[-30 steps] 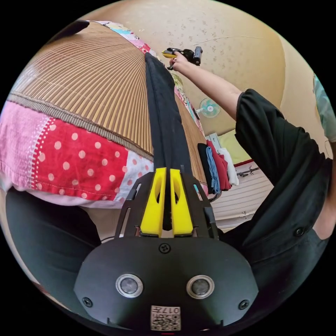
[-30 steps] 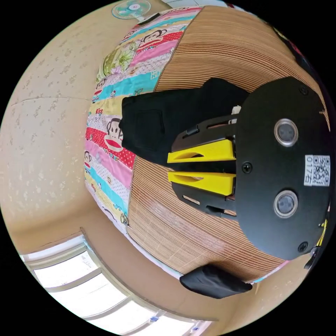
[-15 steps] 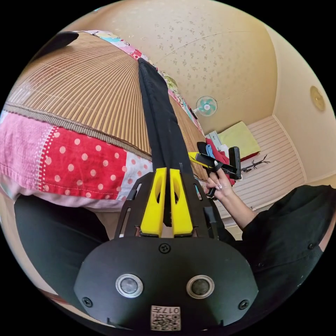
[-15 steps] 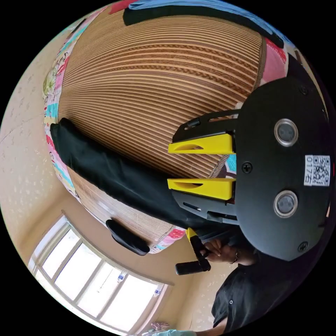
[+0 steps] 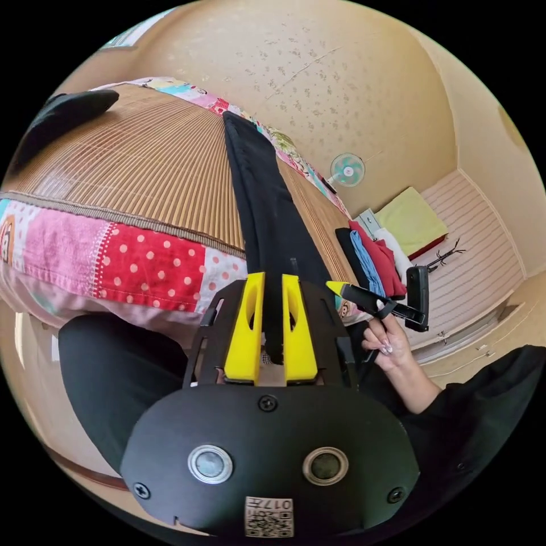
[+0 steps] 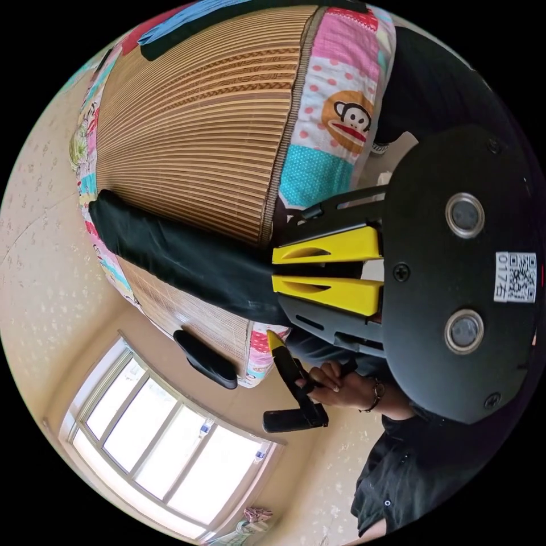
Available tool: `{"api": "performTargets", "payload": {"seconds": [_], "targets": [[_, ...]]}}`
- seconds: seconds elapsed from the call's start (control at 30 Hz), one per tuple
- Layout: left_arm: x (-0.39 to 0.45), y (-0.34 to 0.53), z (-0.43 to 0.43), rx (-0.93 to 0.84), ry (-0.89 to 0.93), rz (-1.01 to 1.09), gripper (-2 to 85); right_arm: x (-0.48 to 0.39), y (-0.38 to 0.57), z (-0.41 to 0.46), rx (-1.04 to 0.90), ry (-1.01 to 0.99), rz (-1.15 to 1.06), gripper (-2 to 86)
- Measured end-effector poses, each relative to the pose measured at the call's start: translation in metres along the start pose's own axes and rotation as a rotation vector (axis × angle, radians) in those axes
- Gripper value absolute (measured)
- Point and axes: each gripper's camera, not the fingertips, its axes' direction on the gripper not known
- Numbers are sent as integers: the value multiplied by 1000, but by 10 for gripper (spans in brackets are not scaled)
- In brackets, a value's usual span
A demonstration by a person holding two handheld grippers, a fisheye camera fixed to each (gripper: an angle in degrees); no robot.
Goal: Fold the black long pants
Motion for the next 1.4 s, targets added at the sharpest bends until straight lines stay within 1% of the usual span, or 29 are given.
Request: {"api": "performTargets", "payload": {"seconds": [0.03,0.07,0.17,0.2,0.27,0.33,0.4,0.47,0.53,0.57,0.6,0.63,0.67,0.7,0.73,0.8,0.87,0.93,0.97,1.03,1.07,1.13,1.23,1.33,1.4], "targets": [[4,0,2,-3,-32,2,69,0,0,-2,-3,-3,-6,27],[7,-3,11,-48,-37,6,70,0,0,-1,-12,-1,-3,27],[17,-6,40,-190,48,5,64,6,3,3,-44,0,30,25],[19,-6,43,-201,28,0,57,5,6,1,-27,2,22,26],[30,-9,50,-219,-69,26,37,1,9,-6,-6,6,4,26],[36,-15,48,-227,-45,39,17,0,5,-19,11,-33,15,25],[48,-18,29,-175,-2,75,11,-1,3,-34,56,-106,23,26],[61,-18,-12,-32,46,119,14,-4,4,-53,135,-188,-5,27],[60,-17,-27,28,70,125,23,1,9,-60,193,-259,-41,30],[54,-18,-21,7,51,124,32,3,9,-57,176,-260,-48,31],[50,-19,-13,-35,36,115,37,10,9,-46,118,-220,-37,34],[38,-22,4,-144,1,60,48,18,10,-34,60,-157,-8,38],[28,-22,13,-180,-19,15,62,23,11,-29,37,-131,8,41],[25,-21,14,-171,-16,3,69,31,12,-23,8,-105,34,47],[20,-20,14,-135,7,-11,72,39,12,-23,9,-133,49,59],[15,-25,19,-122,49,-20,78,48,9,-30,43,-190,74,74],[17,-37,31,-132,43,-14,83,51,2,-37,81,-200,80,85],[22,-46,46,-151,12,6,84,46,-17,-36,74,-149,39,89],[24,-52,62,-208,1,4,80,44,-23,-31,48,-134,28,87],[29,-57,80,-257,-8,9,68,39,-42,-3,-115,-120,7,75],[35,-57,81,-251,-39,21,59,37,-43,1,-136,-114,1,70],[46,-55,78,-251,-55,65,51,23,-35,-9,-94,-61,-64,55],[61,-47,74,-305,-14,102,50,4,-17,-37,-77,-6,-139,50],[67,-38,71,-378,13,105,61,0,-2,-46,-162,-12,-181,60],[64,-41,64,-388,26,85,74,8,-1,-52,-205,-25,-200,68]]}}
